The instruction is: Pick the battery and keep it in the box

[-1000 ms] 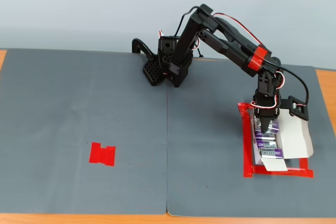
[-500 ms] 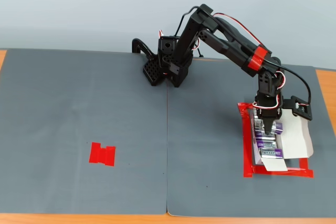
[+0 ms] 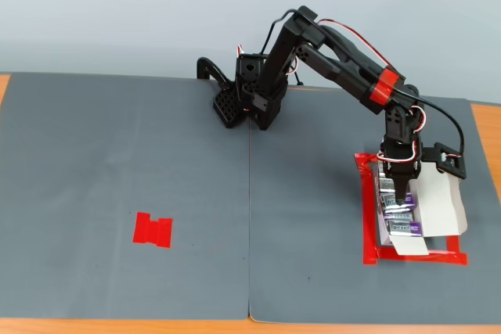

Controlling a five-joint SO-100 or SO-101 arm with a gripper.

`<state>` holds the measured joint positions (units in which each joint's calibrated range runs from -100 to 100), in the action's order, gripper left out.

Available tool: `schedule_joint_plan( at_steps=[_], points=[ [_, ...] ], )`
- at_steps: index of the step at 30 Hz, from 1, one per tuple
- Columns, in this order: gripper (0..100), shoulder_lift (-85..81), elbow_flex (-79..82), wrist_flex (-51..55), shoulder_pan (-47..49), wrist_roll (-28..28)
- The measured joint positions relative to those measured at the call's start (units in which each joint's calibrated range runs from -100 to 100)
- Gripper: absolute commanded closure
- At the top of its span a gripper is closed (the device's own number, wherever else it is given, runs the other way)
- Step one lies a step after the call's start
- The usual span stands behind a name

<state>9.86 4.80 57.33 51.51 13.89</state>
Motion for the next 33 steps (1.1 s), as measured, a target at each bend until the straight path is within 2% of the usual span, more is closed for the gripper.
schedule_joint_plan(
  at_steps=[2,12,20,27,33],
  points=[
    [80,0.00,0.00,0.00,0.00,0.00],
    [98,-7.90,0.00,0.95,-1.18,-0.29],
    [98,-17.08,0.00,2.69,-6.34,-5.71],
    [98,-24.81,0.00,10.58,-12.38,-6.25],
    [98,-34.92,6.65,11.80,-20.78,-6.25]
  ],
)
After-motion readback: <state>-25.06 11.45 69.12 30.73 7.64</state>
